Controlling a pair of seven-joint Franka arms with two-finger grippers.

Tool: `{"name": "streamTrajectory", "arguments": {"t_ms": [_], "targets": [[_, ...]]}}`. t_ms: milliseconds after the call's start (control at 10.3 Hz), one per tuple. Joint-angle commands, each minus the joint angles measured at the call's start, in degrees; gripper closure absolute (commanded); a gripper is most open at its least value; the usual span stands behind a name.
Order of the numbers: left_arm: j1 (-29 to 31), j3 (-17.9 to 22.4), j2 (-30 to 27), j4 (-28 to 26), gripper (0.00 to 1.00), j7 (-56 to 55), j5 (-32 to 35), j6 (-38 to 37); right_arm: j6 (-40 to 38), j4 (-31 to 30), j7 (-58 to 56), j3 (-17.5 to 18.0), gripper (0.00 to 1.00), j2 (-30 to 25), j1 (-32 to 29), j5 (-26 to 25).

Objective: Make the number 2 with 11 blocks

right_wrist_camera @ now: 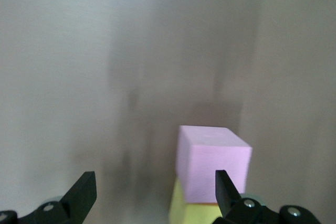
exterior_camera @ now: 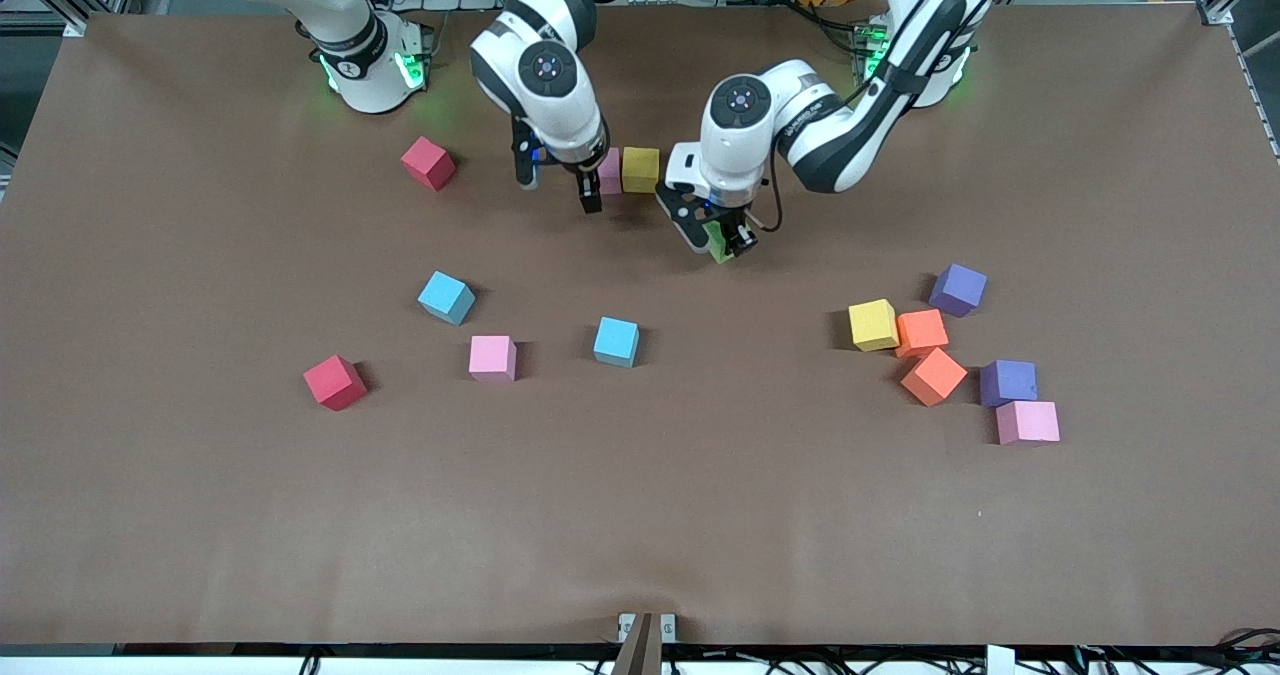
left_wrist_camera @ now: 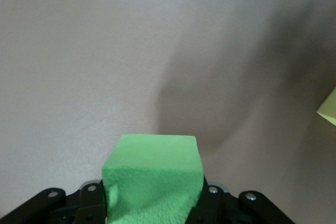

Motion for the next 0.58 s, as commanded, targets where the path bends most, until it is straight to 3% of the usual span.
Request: {"name": "streamTrajectory", "arguments": {"t_ms": [0, 194, 486], "targets": [[0.9, -2.5, -2.0, -2.7, 0.75, 3.5, 1.7, 0.9, -6.7, 6.2, -14.8, 0.2, 0.00, -0.5, -7.0, -0.8], [0.9, -3.6, -1.7, -2.8, 0.75, 8.4, 1.7, 1.0, -15.6, 14.5, -28.7, 0.2, 0.00, 1.2, -12.5, -0.8], [0.9, -6.5, -0.6, -3.9, 0.75, 12.2, 1.7, 1.4, -17.8, 20.7, -48.4, 0.1, 0.00, 3.5, -19.1, -1.0]]}}
